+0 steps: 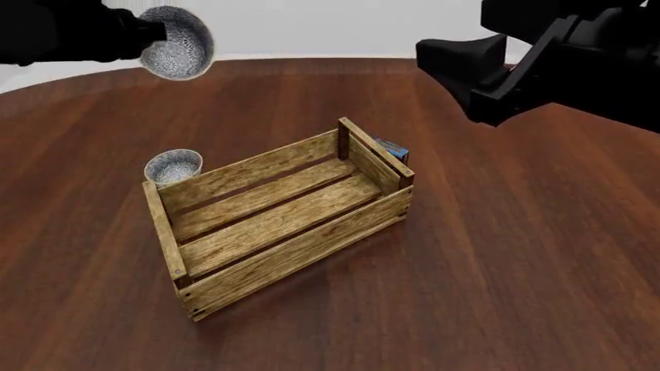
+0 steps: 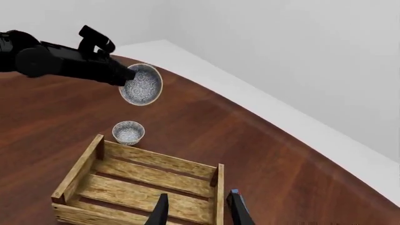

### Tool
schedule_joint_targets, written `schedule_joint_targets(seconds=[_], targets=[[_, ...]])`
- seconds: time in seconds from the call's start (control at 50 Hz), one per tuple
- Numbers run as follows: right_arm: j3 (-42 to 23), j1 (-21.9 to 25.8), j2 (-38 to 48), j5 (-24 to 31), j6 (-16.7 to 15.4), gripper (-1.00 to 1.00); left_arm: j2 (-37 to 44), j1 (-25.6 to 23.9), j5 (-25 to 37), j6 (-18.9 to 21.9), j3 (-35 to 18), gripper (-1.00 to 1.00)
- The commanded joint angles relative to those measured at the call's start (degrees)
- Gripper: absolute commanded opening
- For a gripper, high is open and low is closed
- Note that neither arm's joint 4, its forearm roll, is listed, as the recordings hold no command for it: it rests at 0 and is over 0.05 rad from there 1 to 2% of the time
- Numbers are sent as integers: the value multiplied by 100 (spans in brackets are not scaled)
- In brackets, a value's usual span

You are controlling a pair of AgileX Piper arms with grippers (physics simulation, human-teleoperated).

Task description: Stack the right bowl on the left bowl and place them in the tray.

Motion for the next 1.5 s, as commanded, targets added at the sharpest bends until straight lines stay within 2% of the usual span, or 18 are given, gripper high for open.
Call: schedule_joint_targets(seconds=[0.02, 0.32, 0.34, 0.36, 0.68, 0.86, 0.94, 1.1, 1.22, 1.32, 1.36, 1.5], targets=[[-1, -23, 17, -10, 8, 100, 406, 260, 121, -467, -287, -100], [8, -17, 25, -13, 10, 100, 537, 420, -226, -783, 34, -100], [10, -19, 24, -15, 9, 100, 448, 380, -363, -951, 145, -100], [11, -14, 22, -16, 13, 100, 454, 389, -348, -796, 150, -100], [5, -29, 0, 4, 21, 100, 958, 626, -642, -1370, 336, -100], [7, -31, 2, 3, 24, 100, 1195, 721, -789, -1502, 402, -100], [2, -42, 5, 8, 23, 100, 1320, 745, -1036, -1538, 576, -100], [2, -41, -5, 18, 25, 100, 1417, 814, -933, -1632, 458, -100], [2, -41, -5, 19, 27, 100, 1552, 835, -1184, -1711, 626, -100], [2, -37, -12, 22, 25, 100, 1508, 876, -1026, -1711, 535, -100], [3, -38, -12, 22, 25, 100, 1622, 896, -1230, -1731, 649, -100], [4, -38, -17, 25, 21, 100, 1724, 893, -1228, -1793, 640, -100]])
